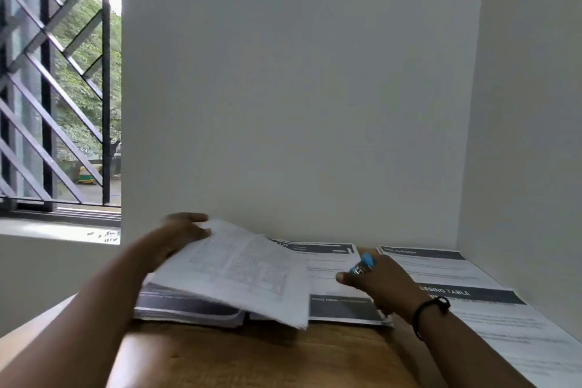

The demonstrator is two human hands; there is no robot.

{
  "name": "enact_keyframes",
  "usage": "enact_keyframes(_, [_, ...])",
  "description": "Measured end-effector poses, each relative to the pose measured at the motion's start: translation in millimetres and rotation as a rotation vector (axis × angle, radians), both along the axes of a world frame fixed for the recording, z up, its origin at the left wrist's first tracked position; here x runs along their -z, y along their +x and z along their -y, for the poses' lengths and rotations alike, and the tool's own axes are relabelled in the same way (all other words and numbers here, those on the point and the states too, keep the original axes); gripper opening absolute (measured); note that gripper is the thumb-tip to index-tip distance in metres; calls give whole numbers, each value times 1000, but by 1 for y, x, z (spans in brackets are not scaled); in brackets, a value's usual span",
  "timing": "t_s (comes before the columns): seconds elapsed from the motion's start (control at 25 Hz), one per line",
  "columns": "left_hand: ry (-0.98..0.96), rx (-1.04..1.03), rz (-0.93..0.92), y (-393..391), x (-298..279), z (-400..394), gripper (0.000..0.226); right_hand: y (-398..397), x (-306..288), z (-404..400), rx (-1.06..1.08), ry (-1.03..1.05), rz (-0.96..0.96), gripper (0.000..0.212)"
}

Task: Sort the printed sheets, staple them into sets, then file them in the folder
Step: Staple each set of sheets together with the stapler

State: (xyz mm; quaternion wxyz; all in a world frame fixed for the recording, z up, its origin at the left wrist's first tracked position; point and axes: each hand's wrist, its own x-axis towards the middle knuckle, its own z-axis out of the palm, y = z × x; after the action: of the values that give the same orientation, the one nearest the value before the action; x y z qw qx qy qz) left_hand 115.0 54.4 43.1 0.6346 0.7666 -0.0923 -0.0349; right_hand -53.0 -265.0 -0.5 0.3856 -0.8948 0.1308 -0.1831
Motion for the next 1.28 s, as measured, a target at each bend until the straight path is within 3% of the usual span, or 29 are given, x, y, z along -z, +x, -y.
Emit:
enact_keyframes(0.08, [396,-127,62,9,3,-36,46,-1,1,9,138,-191,-36,39])
enact_keyframes(0.16, [745,-179,5,6,9,-61,45,0,3,12,177,-223,-96,39])
enact_keyframes(0.2, [862,-177,-32,1,11,-62,46,1,4,10,183,-238,-135,38])
enact_keyframes(0.28, [1022,-163,70,-8,12,-47,58,1,5,2,187,-292,-223,49])
enact_keyframes(0.44, [912,163,413,-36,22,36,64,-1,7,-14,243,-364,-339,64])
enact_keyframes(0.56, [1078,381,442,-64,45,102,64,3,9,-19,251,-346,-374,64])
enact_keyframes(0.68, [1244,361,464,-69,61,120,66,6,10,-10,214,-90,-349,59])
enact_keyframes(0.8, [1201,336,492,-66,67,113,68,1,3,2,169,346,-196,27])
enact_keyframes(0.92, [1203,338,524,-69,68,112,68,-6,-6,7,199,457,-218,24])
enact_keyframes(1.08, [1201,349,539,-72,68,114,68,-4,-6,4,196,413,-236,23])
enact_keyframes(1.28, [1141,374,516,-67,69,112,71,2,-3,11,173,709,-266,21])
